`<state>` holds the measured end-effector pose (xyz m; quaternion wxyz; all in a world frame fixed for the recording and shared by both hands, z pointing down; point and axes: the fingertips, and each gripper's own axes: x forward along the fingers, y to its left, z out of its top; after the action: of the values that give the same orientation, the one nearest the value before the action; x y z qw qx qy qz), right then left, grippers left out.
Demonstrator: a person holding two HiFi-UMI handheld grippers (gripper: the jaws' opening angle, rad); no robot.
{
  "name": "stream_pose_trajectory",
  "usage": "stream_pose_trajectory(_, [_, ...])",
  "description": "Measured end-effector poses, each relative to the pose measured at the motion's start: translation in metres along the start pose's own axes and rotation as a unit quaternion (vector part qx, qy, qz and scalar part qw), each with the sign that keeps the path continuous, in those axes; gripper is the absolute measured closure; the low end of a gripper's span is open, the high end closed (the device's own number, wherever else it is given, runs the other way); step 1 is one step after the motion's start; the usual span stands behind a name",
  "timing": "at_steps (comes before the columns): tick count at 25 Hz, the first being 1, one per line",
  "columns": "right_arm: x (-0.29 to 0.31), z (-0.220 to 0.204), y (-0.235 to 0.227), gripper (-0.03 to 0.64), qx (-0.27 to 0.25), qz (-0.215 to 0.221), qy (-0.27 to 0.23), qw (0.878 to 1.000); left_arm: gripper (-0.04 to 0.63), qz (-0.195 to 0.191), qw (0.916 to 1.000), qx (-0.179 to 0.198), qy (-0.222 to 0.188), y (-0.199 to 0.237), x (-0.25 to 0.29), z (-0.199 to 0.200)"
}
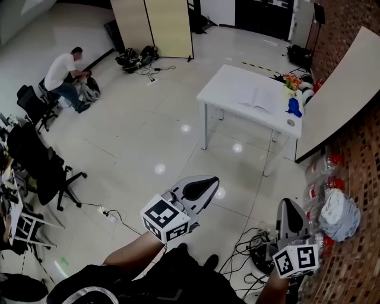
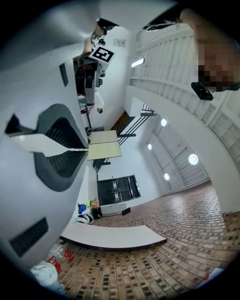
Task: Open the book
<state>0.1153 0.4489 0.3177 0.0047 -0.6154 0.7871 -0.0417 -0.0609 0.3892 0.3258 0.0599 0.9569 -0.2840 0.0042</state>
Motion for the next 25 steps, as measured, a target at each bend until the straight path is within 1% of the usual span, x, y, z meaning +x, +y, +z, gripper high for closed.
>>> stream_pose_trajectory(3, [-0.007,0.004,0.019,0.611,-0.006,0.001,-0.003,1.000,0.600,0.003,1.0000,-0.004,0.005,-0.004,-0.023,-0.005])
stream_pose_trajectory(6, [-0.011,0.006,0.030,0.612,-0.002,-0.012,-0.005,1.000,0.600,0.001,0.9999,0.004,0.009,-0.003,-0.040,-0.004])
stream_pose_trajectory(10, [-0.014,0.013,0.047,0.612,-0.001,-0.032,-0.012,0.999,0.600,-0.007,0.9999,0.006,-0.008,0.003,-0.062,0.006])
stream_pose_trajectory(12, [-0.015,0.015,0.059,0.614,0.003,-0.029,-0.015,0.999,0.600,-0.012,0.9998,0.004,-0.012,0.004,-0.071,0.007])
stream_pose_trajectory(14, [-0.016,0.016,0.068,0.615,-0.007,-0.026,-0.013,1.000,0.600,-0.016,0.9997,0.003,-0.015,0.005,-0.076,0.007])
stream_pose_trajectory(21, [-0.021,0.016,0.070,0.615,-0.008,-0.040,-0.011,0.999,0.600,-0.026,0.9995,-0.001,-0.016,0.003,-0.081,0.007])
stream_pose_trajectory(25, [-0.026,0.019,0.069,0.615,-0.008,-0.045,-0.012,0.999,0.600,-0.023,0.9996,-0.002,-0.017,0.002,-0.084,0.010])
